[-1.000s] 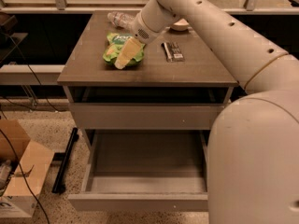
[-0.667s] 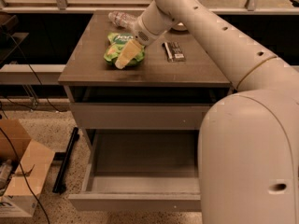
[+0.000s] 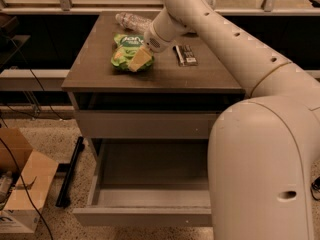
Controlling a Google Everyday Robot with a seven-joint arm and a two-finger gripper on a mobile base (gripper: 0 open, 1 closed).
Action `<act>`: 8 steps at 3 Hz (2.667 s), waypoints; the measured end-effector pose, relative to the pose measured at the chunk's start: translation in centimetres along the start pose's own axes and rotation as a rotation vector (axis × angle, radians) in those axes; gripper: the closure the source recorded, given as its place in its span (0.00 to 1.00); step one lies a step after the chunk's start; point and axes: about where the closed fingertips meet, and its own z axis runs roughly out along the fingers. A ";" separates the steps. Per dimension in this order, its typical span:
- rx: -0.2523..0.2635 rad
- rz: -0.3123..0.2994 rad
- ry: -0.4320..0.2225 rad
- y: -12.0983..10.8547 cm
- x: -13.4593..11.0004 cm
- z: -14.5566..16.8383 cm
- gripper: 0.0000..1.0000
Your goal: Place green rice chip bag into middle drawer
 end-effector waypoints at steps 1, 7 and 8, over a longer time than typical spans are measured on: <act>0.029 -0.035 0.025 0.4 0.2 -0.7 0.72; -0.132 -0.294 -0.195 19.5 5.7 -22.8 1.00; -0.294 -0.273 -0.132 24.6 11.5 -22.8 1.00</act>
Offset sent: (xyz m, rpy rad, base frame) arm -0.0316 -0.0183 0.0437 -0.0705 -0.1485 0.0081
